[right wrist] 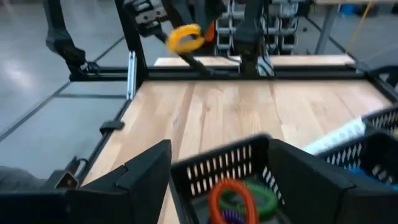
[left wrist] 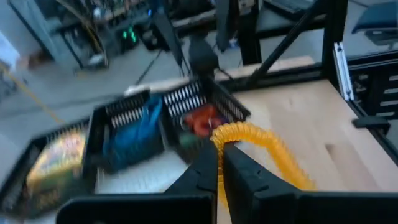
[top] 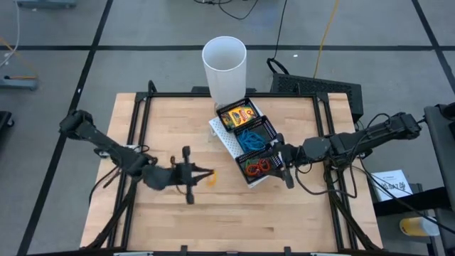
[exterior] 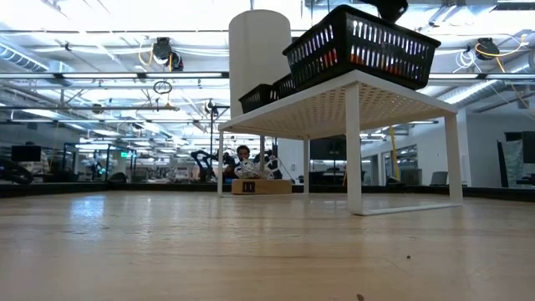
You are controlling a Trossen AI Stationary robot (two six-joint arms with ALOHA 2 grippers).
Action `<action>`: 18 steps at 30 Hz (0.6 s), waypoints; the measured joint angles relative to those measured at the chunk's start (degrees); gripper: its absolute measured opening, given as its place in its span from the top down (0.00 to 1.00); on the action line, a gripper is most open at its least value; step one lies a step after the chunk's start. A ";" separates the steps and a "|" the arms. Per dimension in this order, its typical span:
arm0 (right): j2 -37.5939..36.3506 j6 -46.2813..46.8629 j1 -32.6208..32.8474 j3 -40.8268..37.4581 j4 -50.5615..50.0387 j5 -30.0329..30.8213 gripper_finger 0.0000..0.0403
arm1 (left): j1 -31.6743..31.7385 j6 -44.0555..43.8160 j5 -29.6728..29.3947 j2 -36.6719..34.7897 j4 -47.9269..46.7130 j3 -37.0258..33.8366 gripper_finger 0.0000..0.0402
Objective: Pick & Place Office Desk Supplies
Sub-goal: Put the yellow spring rubberband into the bottom black bin on the shelf
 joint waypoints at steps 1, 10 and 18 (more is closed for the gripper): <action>0.44 -0.34 0.00 0.02 1.22 0.00 0.36 | 0.76 2.47 0.91 0.14 2.33 -0.04 0.98; 5.99 -4.74 0.02 -2.51 18.22 0.00 0.37 | 10.40 11.37 9.87 1.57 15.97 -0.02 0.98; 13.07 -7.71 -0.23 -2.95 32.38 0.15 0.37 | 17.90 16.23 22.87 7.49 30.58 0.00 0.98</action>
